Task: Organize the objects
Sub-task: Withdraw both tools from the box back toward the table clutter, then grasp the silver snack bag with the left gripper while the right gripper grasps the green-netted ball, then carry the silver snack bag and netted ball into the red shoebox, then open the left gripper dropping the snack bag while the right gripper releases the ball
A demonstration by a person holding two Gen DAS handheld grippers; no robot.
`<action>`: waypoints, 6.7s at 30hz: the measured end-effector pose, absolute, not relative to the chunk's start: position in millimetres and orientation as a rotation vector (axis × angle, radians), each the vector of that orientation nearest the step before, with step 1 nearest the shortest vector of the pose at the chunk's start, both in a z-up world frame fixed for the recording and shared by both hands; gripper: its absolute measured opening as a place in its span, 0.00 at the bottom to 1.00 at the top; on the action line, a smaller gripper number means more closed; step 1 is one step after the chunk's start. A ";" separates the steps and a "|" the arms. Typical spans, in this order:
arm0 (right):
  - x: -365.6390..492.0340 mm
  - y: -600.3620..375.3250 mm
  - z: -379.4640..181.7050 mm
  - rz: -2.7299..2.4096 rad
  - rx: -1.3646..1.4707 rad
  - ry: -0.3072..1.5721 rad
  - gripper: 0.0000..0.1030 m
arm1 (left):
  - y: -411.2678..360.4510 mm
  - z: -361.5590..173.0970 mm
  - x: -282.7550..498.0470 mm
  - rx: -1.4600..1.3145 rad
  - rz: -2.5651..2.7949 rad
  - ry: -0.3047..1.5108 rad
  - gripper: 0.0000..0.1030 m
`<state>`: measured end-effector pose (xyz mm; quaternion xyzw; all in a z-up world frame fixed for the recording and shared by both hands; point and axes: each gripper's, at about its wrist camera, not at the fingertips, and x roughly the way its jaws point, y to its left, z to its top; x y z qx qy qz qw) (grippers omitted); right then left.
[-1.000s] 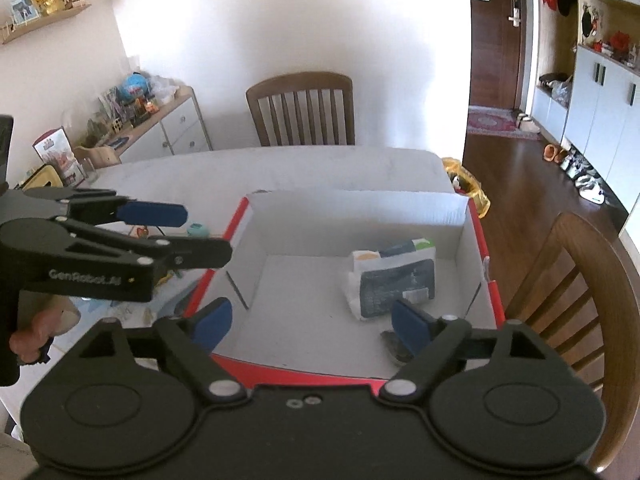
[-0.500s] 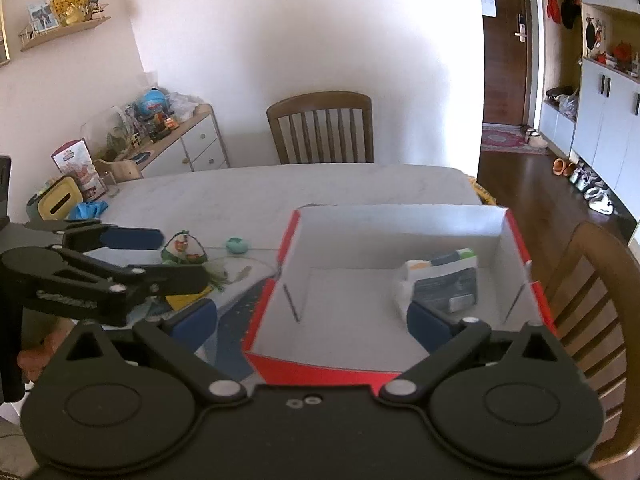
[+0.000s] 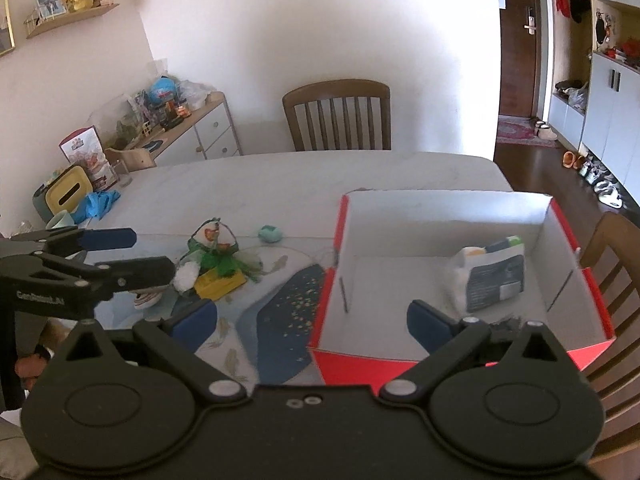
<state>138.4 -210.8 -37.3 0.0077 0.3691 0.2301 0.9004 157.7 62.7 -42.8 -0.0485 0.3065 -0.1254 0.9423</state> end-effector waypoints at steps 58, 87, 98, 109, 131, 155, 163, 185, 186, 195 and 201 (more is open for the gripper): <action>295.7 39.6 -131.9 0.580 -0.209 0.937 0.98 | 249.2 -167.0 227.9 -0.165 -0.151 0.919 1.00; 290.6 58.8 -140.6 0.604 -0.218 0.966 0.68 | 244.0 -157.6 220.5 -0.170 -0.176 0.870 0.63; 264.3 31.5 -98.9 0.596 -0.203 0.885 0.68 | 246.4 -143.3 213.4 -0.207 -0.160 0.857 0.47; 232.6 -21.4 -54.5 0.589 -0.131 0.819 0.67 | 235.9 -109.7 198.4 -0.247 -0.156 0.809 0.46; 190.8 -148.8 -5.0 0.505 -0.123 0.766 0.68 | 111.4 -38.3 191.9 -0.144 -0.332 0.789 0.46; 222.5 -304.2 -16.7 0.329 -0.080 0.769 0.68 | -51.4 -44.7 244.9 -0.044 -0.476 0.821 0.46; 233.6 -335.4 -47.4 0.319 -0.090 0.852 0.68 | -94.8 -71.2 275.0 0.013 -0.461 0.888 0.46; 267.3 -310.0 -125.7 0.498 -0.244 1.008 0.70 | -134.6 -133.3 340.4 0.142 -0.348 1.076 0.46; 267.9 -308.7 -127.6 0.499 -0.248 1.011 0.71 | -135.2 -134.8 341.4 0.144 -0.348 1.082 0.46; 271.4 -310.9 -134.8 0.509 -0.244 1.030 0.74 | -138.6 -146.7 346.3 0.156 -0.336 1.139 0.47; 270.3 -316.8 -132.1 0.513 -0.220 1.027 0.78 | -141.5 -145.5 343.9 0.154 -0.323 1.141 0.48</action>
